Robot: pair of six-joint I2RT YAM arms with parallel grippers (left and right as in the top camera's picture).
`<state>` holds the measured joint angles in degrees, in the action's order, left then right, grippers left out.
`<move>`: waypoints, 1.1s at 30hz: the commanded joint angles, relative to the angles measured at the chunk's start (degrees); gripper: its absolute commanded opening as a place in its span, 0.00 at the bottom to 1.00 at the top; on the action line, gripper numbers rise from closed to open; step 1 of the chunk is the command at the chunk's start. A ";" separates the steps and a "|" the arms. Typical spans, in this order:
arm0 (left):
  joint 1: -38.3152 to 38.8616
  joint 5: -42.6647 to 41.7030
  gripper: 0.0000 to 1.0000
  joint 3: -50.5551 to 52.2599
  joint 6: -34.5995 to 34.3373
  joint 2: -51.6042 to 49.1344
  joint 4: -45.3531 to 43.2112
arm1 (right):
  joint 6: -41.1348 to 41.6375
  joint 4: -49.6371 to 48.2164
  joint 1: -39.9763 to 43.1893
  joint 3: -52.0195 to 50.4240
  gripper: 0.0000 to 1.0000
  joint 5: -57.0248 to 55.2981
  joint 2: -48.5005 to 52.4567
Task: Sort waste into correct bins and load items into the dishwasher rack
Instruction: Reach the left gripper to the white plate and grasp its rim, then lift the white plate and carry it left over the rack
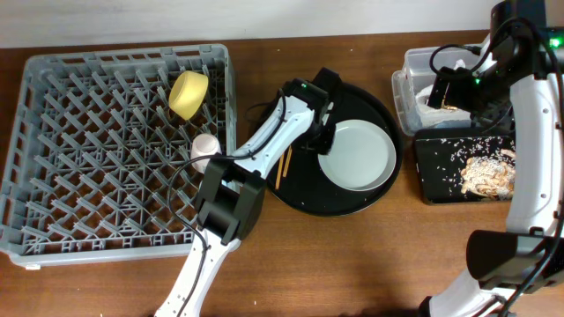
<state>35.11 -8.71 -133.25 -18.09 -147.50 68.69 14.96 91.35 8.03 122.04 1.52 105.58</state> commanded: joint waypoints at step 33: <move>-22.99 66.90 0.00 -26.88 39.71 22.38 28.04 | -0.15 -0.87 -0.26 0.76 0.99 -0.70 -0.11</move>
<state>14.79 67.37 -160.40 11.55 -125.91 96.68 14.92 90.63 8.03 122.04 1.52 105.58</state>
